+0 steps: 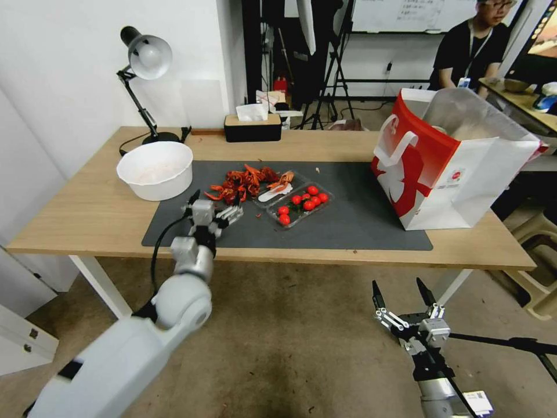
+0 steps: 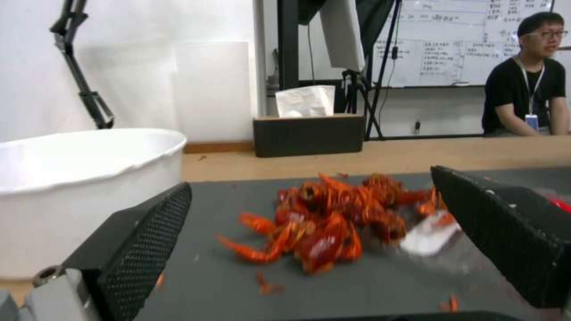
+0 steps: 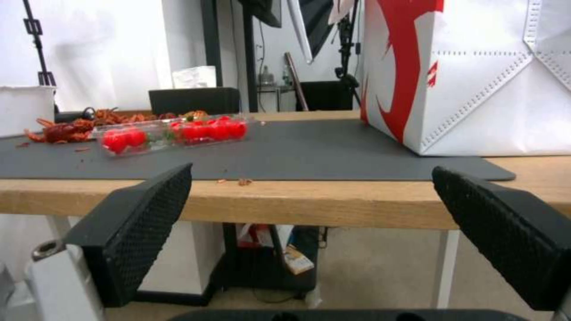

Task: Pick up the trash from the table and place it into the takeout bag.

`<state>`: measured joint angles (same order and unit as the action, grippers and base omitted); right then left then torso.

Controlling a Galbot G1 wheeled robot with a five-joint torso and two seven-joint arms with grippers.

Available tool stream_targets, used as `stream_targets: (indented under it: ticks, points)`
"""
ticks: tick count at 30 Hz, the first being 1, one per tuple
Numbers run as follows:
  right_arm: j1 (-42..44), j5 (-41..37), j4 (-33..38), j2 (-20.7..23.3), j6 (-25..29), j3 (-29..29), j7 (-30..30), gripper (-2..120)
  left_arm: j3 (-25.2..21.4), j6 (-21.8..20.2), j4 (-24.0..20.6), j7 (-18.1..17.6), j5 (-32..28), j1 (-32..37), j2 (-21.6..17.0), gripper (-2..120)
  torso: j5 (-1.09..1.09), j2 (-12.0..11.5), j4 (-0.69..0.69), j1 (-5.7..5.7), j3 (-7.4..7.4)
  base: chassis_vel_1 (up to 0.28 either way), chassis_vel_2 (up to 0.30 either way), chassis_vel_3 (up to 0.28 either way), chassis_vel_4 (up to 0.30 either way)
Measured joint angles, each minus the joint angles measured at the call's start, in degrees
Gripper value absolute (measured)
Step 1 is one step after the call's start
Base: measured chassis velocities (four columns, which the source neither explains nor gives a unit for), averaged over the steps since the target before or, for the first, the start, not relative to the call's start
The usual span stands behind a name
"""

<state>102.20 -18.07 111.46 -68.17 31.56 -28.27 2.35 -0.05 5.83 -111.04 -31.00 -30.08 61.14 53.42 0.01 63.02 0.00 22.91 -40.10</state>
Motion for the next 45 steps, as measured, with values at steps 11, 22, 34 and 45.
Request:
stream_targets:
  ticks: [11, 22, 34, 45]
  points:
    - [-0.23, -0.95, 0.04, 0.66, -0.09, -0.26, -0.40, 100, -10.04, 3.93, -3.96, 2.56, 8.63, 17.31, 5.27, 100, 0.00, 0.00, 0.00, 0.00, 0.00, 0.000, 0.000, 0.000, 0.000]
    - [0.04, -4.71, 1.17, 1.71, -1.91, -1.30, -2.20, 100, -17.47, 9.97, -7.37, 10.52, 10.46, 31.95, 11.47, 100, -0.01, 0.00, 0.00, 0.01, 0.00, 0.000, 0.000, 0.000, 0.000]
    - [0.29, -5.43, 2.41, 1.28, -4.53, -1.89, 0.30, 100, -18.12, 14.42, -4.49, 12.57, 14.76, 35.04, 15.12, 100, -0.01, 0.00, -0.01, 0.01, 0.00, 0.000, 0.000, 0.000, 0.000]
    - [0.45, -5.41, 2.51, 1.23, -4.52, -1.86, 0.44, 100, -17.89, 14.48, -4.11, 12.46, 14.87, 34.43, 15.33, 100, -0.01, 0.00, 0.00, 0.01, 0.00, 0.000, 0.000, 0.000, 0.000]
